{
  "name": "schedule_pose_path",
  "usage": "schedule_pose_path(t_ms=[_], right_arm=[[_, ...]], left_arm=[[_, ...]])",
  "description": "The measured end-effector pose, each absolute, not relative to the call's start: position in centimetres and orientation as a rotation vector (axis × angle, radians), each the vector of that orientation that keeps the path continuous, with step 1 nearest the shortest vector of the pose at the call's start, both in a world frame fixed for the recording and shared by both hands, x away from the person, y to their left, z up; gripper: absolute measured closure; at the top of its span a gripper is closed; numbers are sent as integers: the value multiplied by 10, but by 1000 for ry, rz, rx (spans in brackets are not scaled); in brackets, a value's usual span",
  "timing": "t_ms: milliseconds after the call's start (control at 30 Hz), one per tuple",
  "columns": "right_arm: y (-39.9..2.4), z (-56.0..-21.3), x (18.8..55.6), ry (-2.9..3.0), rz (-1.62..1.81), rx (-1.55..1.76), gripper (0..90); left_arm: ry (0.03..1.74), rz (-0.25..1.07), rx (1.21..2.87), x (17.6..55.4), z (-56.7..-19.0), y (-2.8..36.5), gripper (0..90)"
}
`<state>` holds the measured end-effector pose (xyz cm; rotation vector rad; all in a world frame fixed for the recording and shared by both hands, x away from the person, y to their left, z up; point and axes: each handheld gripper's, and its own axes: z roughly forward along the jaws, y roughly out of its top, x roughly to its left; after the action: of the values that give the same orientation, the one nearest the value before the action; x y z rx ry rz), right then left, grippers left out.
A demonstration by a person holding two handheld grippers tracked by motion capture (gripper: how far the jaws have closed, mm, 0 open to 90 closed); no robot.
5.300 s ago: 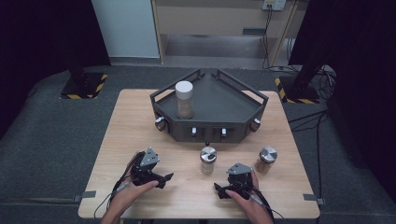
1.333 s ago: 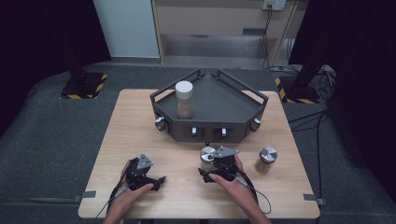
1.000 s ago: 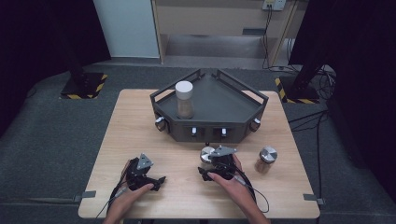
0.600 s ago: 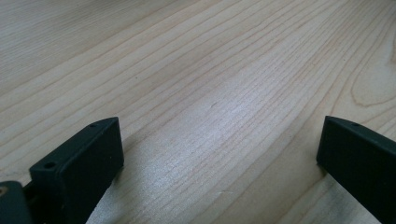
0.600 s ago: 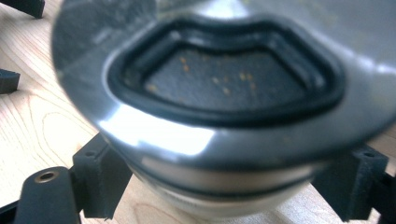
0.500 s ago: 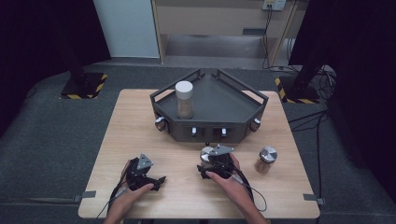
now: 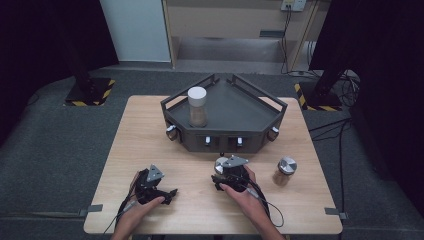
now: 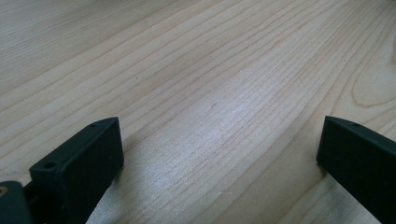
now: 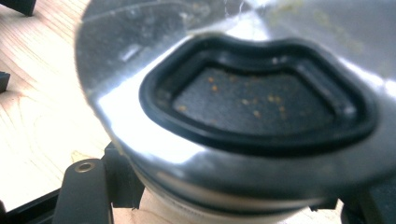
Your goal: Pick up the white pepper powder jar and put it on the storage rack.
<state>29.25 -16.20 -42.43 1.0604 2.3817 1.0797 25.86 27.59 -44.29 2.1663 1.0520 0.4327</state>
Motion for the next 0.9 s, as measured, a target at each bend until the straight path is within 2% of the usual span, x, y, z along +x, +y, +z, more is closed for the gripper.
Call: schedule_pose_path(t_ms=[900], right_arm=[[-179, -375, 286, 2330, 1085, 1096, 308]], left_arm=[[1066, 440, 2161, 257, -443, 274, 0]])
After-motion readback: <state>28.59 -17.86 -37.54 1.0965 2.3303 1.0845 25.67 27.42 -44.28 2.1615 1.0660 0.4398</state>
